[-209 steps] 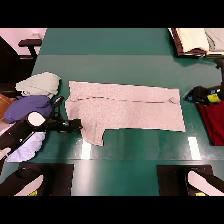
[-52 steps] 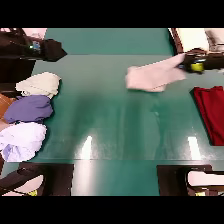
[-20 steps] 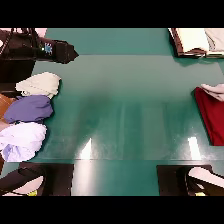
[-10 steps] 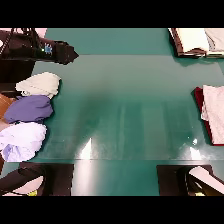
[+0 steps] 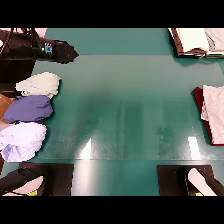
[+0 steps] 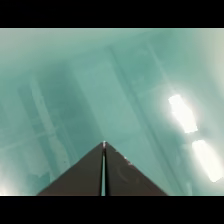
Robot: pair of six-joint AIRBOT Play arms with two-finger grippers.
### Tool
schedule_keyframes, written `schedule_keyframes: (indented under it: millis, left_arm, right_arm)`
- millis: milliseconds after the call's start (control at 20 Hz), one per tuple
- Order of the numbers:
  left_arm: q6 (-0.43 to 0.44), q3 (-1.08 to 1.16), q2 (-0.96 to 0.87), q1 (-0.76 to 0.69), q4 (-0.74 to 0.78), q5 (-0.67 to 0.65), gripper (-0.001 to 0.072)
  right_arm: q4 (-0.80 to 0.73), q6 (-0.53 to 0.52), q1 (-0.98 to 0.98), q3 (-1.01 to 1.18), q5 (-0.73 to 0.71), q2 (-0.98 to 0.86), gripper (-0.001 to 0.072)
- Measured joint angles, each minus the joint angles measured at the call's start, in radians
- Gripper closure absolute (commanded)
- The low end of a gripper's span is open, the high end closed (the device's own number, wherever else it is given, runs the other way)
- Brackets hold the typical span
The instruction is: Fold the shirts.
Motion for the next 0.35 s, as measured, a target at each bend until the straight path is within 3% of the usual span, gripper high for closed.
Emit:
schedule_keyframes:
  millis: [50,100,350]
  left_arm:
    - [0.0,0.0,0.0,0.0,0.0,0.001,0.0683]
    - [0.0,0.0,0.0,0.0,0.0,0.001,0.0683]
    - [0.0,0.0,0.0,0.0,0.0,0.001,0.0683]
  right_arm:
    - [0.002,0.0,0.08,0.0,-0.023,0.011,0.0564]
    - [0.001,0.0,0.163,0.001,-0.047,0.021,0.0697]
    - [-0.002,-0.005,0.458,0.001,-0.119,0.039,0.0697]
